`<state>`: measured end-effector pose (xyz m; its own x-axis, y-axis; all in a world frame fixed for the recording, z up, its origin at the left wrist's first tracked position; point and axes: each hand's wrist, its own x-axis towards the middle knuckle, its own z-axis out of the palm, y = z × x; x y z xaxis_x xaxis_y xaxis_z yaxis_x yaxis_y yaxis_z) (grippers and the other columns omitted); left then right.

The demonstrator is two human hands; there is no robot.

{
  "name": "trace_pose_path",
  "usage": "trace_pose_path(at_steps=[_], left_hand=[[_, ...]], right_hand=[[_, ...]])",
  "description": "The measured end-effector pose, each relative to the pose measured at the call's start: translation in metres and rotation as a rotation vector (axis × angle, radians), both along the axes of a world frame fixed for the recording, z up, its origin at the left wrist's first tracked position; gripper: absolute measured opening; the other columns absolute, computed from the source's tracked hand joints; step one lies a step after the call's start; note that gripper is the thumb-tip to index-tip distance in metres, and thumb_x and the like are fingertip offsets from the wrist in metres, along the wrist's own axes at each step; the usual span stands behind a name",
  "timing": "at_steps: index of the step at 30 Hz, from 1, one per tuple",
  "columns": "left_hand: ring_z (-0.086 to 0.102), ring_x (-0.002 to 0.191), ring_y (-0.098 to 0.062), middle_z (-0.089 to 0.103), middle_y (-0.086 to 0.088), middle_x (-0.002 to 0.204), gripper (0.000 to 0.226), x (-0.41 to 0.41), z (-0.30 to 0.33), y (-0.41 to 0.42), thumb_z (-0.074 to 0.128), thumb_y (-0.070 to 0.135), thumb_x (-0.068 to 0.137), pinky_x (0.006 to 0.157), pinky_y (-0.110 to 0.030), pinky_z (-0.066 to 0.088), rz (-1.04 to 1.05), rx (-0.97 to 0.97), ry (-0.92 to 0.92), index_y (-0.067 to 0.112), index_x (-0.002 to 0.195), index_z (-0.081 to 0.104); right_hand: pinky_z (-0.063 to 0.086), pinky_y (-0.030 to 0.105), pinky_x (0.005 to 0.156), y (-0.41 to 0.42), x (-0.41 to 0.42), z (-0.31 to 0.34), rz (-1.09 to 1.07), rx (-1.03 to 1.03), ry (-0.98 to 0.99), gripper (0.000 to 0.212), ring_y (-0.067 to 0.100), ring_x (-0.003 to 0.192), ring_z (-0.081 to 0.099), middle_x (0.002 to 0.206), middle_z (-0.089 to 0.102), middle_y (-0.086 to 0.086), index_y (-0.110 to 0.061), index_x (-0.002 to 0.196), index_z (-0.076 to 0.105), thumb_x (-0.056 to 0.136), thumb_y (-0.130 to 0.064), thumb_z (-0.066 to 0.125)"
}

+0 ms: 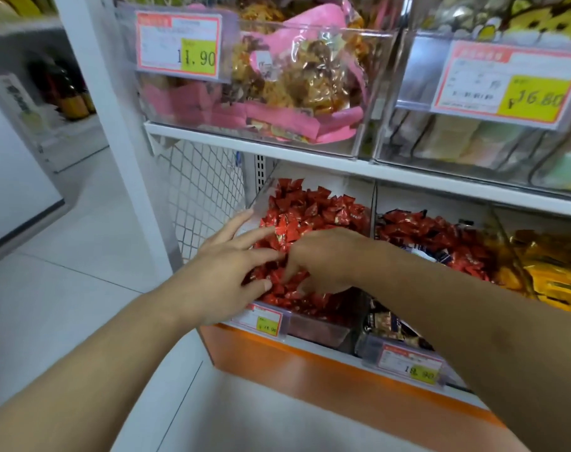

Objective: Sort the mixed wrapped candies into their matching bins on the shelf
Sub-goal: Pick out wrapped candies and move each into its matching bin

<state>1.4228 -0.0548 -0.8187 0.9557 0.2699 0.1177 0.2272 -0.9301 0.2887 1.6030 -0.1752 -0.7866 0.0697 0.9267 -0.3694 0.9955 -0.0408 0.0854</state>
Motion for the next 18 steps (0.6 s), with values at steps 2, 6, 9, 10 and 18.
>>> trace_pose_path(at_steps=[2, 6, 9, 10, 18], left_hand=[[-0.023, 0.154, -0.005, 0.022, 0.028, 0.164, 0.047, 0.001, -0.002, -0.002, 0.063, 0.052, 0.095, 0.127, -0.05, 0.017, 0.004, 0.005, 0.011, 0.049, 0.142, 0.054], [-0.022, 0.154, -0.007, 0.029, 0.027, 0.161, 0.044, 0.001, -0.003, -0.002, 0.064, 0.051, 0.096, 0.128, -0.05, 0.015, 0.0, -0.005, 0.005, 0.048, 0.14, 0.058], [-0.021, 0.154, -0.003, 0.03, 0.026, 0.161, 0.046, 0.001, -0.001, -0.005, 0.067, 0.047, 0.095, 0.129, -0.044, 0.013, 0.02, -0.047, -0.004, 0.046, 0.14, 0.058], [-0.019, 0.154, -0.002, 0.03, 0.025, 0.162, 0.047, 0.002, 0.0, -0.006, 0.069, 0.044, 0.094, 0.129, -0.042, 0.012, 0.025, -0.065, -0.014, 0.045, 0.14, 0.058], [-0.01, 0.154, 0.002, 0.029, 0.023, 0.163, 0.059, 0.0, 0.006, -0.004, 0.076, 0.035, 0.09, 0.129, -0.039, 0.011, 0.04, -0.083, -0.02, 0.038, 0.145, 0.055]], right_hand=[[0.057, 0.044, 0.09, -0.002, 0.009, -0.001, -0.033, 0.015, -0.09, 0.029, 0.015, 0.117, 0.057, 0.12, 0.066, -0.017, -0.045, 0.122, 0.07, 0.094, -0.041, 0.07], [0.063, 0.038, 0.069, -0.003, 0.027, 0.0, -0.212, 0.084, -0.175, 0.014, 0.016, 0.083, 0.069, 0.095, 0.073, -0.01, -0.029, 0.098, 0.075, 0.089, -0.019, 0.075], [0.062, 0.039, 0.074, -0.005, 0.029, 0.003, -0.221, 0.189, -0.12, 0.013, 0.016, 0.082, 0.069, 0.092, 0.073, -0.012, -0.032, 0.096, 0.077, 0.087, -0.023, 0.075], [0.061, 0.038, 0.079, -0.007, 0.024, 0.003, -0.191, 0.248, -0.04, 0.015, 0.014, 0.088, 0.068, 0.096, 0.073, -0.014, -0.035, 0.099, 0.077, 0.088, -0.025, 0.074], [0.048, 0.027, 0.091, -0.014, -0.014, 0.0, -0.134, -0.045, 0.28, 0.053, 0.016, 0.118, 0.056, 0.134, 0.063, -0.013, -0.044, 0.137, 0.063, 0.092, -0.018, 0.072]])
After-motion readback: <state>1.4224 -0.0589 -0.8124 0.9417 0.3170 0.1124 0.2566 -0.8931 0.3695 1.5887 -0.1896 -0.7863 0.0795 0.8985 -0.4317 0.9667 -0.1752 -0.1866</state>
